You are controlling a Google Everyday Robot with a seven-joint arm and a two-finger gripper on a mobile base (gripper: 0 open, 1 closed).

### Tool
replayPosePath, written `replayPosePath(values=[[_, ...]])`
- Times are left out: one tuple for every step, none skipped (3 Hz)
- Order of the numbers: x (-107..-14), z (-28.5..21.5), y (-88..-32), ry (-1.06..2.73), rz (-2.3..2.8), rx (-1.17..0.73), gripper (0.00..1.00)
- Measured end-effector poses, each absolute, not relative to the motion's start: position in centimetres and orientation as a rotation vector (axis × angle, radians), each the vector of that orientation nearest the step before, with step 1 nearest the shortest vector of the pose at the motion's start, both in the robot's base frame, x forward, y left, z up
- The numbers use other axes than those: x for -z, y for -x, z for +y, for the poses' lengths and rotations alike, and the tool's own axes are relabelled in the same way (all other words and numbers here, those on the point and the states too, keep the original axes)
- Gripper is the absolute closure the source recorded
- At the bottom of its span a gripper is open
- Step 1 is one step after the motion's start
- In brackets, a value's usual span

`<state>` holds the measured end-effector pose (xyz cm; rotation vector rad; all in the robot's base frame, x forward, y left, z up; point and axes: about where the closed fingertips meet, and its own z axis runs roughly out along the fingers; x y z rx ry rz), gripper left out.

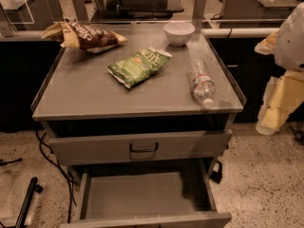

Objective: Place water bottle into middle drawer

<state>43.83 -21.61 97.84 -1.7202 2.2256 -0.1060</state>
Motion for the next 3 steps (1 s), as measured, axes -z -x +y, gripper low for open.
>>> replayPosePath(values=[[-97.8,-21.6,-43.8,1.720,2.226,0.106,0.00],[-97.8,-21.7,-45.2,1.658,2.255,0.116,0.00],[-96.9,-23.1,-49.4,1.373,2.318,0.101,0.00]])
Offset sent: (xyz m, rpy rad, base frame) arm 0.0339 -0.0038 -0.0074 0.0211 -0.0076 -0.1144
